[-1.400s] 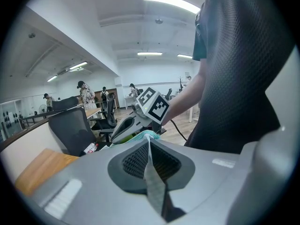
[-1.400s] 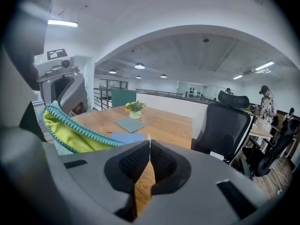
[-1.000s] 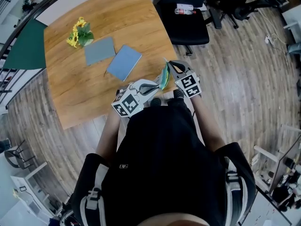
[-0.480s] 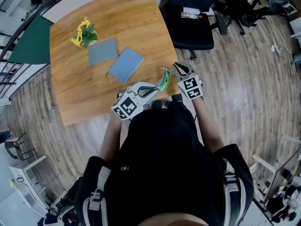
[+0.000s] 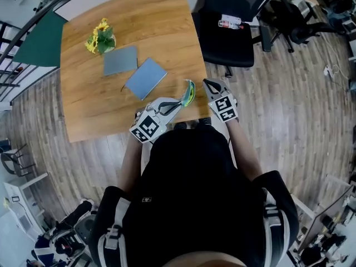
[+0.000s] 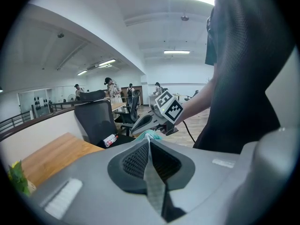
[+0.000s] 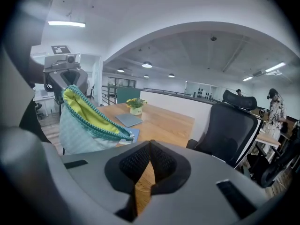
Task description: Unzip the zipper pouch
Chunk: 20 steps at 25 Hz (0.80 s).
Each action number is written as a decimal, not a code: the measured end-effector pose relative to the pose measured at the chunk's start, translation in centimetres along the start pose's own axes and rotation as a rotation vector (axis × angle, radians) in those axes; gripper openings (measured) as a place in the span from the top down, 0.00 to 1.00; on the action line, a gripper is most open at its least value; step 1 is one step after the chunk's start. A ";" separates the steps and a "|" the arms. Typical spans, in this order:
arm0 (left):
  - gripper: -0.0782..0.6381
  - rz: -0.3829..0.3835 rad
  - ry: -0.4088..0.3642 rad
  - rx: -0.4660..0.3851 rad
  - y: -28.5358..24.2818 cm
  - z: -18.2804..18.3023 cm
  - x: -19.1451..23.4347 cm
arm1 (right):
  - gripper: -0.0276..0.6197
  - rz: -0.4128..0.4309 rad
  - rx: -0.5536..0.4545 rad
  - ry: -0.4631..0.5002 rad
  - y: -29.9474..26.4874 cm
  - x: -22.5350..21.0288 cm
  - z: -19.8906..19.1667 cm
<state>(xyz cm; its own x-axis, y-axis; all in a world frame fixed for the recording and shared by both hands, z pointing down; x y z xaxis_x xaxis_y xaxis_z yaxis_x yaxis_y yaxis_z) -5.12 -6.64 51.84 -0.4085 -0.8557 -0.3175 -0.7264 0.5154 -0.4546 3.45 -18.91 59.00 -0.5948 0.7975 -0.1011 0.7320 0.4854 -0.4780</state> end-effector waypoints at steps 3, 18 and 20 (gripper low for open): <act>0.88 0.030 0.015 0.025 -0.6 -0.2 0.5 | 0.95 0.027 -0.006 0.004 0.1 -0.6 0.1; 0.87 0.156 0.064 0.078 -2.8 0.1 2.9 | 0.95 0.177 0.005 0.038 -0.3 -1.0 -0.3; 0.87 0.168 0.066 0.083 -2.9 0.2 3.1 | 0.95 0.182 0.006 0.037 -0.3 -1.3 -0.4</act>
<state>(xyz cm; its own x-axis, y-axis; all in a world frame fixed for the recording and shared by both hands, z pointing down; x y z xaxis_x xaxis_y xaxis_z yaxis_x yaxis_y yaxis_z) -4.14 -10.83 51.97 -0.5574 -0.7570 -0.3411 -0.5979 0.6510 -0.4677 4.15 -19.95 59.57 -0.4404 0.8845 -0.1542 0.8242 0.3303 -0.4600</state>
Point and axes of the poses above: the fingertips, and each gripper's own axes: y backward along the fingers, x to its left, z out of its top, the point moved 2 cm from there along y, backward along the fingers, and after that the axes turned 15 degrees about -y, right-handed, at the moved point
